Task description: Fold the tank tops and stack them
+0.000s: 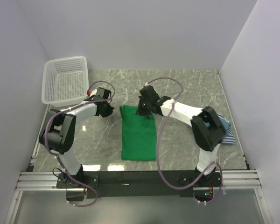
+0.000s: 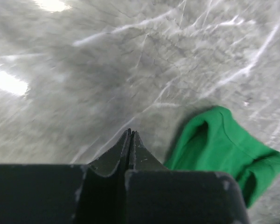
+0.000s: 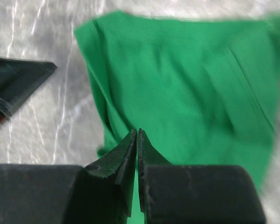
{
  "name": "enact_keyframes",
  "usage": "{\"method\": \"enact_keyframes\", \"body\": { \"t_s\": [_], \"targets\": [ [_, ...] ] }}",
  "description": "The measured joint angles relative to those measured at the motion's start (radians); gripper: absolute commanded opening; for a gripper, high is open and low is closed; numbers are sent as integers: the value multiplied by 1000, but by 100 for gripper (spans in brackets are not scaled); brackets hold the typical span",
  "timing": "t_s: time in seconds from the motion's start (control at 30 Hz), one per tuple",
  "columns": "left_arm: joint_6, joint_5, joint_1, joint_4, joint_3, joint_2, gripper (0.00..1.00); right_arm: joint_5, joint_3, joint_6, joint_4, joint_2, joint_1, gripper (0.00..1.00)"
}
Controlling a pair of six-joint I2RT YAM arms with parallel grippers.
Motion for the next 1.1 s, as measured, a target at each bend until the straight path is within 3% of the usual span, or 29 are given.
{"method": "enact_keyframes", "body": {
  "t_s": [0.13, 0.47, 1.1],
  "targets": [
    [26, 48, 0, 26, 46, 86, 2, -75, 113, 8, 35, 157, -8, 9],
    [38, 163, 0, 141, 73, 166, 2, -217, 230, 106, 145, 375, -49, 7],
    [44, 274, -23, 262, 58, 167, 1, -323, 333, 198, 231, 491, -92, 3]
  ]
}}
